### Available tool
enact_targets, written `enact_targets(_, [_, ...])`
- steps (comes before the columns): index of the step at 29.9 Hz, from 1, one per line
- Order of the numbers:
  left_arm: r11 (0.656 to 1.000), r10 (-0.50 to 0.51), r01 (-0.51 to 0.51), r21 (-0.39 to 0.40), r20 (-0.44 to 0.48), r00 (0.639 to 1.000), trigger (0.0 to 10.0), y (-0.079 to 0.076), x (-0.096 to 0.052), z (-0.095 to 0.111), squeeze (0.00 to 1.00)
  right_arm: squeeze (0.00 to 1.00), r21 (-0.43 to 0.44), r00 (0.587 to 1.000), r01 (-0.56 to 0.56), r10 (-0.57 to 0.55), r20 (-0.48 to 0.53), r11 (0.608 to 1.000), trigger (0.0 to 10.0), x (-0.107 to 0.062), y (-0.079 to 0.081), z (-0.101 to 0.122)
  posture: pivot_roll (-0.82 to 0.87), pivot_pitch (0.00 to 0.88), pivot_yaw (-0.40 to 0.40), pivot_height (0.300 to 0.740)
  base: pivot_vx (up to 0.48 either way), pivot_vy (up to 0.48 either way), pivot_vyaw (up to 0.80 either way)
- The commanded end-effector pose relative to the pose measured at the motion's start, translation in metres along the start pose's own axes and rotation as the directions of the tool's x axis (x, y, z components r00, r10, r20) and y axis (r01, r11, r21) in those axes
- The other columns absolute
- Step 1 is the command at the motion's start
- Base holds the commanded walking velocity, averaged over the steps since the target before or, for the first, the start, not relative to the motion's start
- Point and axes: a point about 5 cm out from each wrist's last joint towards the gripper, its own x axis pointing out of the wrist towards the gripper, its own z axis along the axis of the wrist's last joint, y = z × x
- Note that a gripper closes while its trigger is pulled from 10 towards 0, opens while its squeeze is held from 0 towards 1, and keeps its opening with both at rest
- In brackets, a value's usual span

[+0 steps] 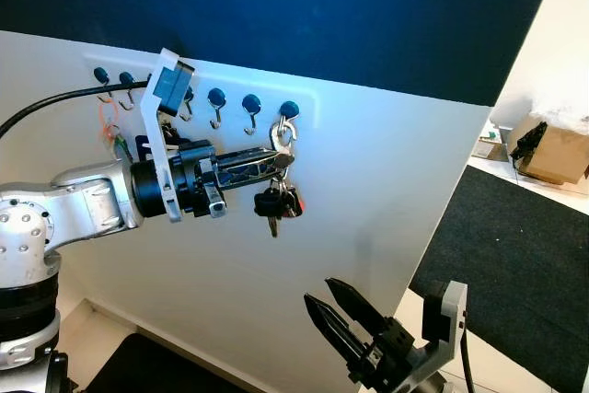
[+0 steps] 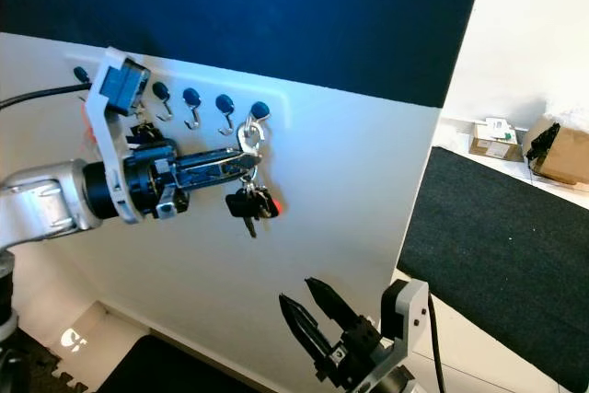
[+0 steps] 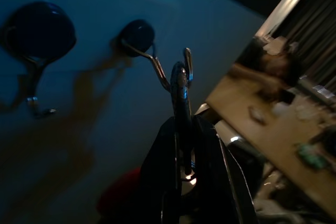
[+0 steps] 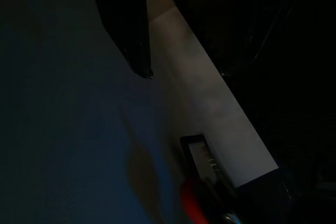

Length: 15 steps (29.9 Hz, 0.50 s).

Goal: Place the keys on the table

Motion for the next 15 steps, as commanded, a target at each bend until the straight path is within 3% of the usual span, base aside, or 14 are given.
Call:
enact_targets(1, [0.997,-0.078,0.077,-0.029,-0.026,0.997,10.0,-0.011,0.001,0.004,0.0,0.0,0.011,1.0,0.002,-0.002,-0.012,1.0,10.0,-0.001,0.001,-0.002,0.1,0.165,0.084,0.74,0.0,0.0,0.0])
enact_targets(3, [0.997,-0.071,0.069,-0.03,-0.064,0.995,10.0,-0.011,-0.001,0.004,0.0,0.0,0.012,1.0,0.0,0.0,-0.013,1.0,10.0,-0.001,0.001,-0.003,0.11,0.165,0.083,0.74,0.0,0.0,0.0])
enact_targets(8, [1.0,-0.002,0.0,-0.021,-0.063,0.998,10.0,-0.003,0.003,0.009,0.0,0.0,0.014,1.0,-0.003,0.003,-0.012,1.0,10.0,0.0,0.001,-0.003,0.11,0.164,0.083,0.74,0.0,0.0,0.0])
enact_targets(11, [0.999,0.043,-0.046,-0.024,-0.111,0.993,10.0,0.002,0.005,0.002,0.0,0.0,0.014,1.0,-0.003,0.003,-0.011,1.0,10.0,0.0,0.001,-0.003,0.1,0.161,0.085,0.74,0.0,0.0,0.0])
enact_targets(15, [0.99,0.095,-0.111,-0.084,-0.182,0.979,10.0,0.012,0.006,-0.018,0.0,0.0,0.011,1.0,-0.003,0.003,-0.009,1.0,10.0,0.0,0.001,-0.003,0.1,0.156,0.083,0.74,0.0,0.0,0.0])
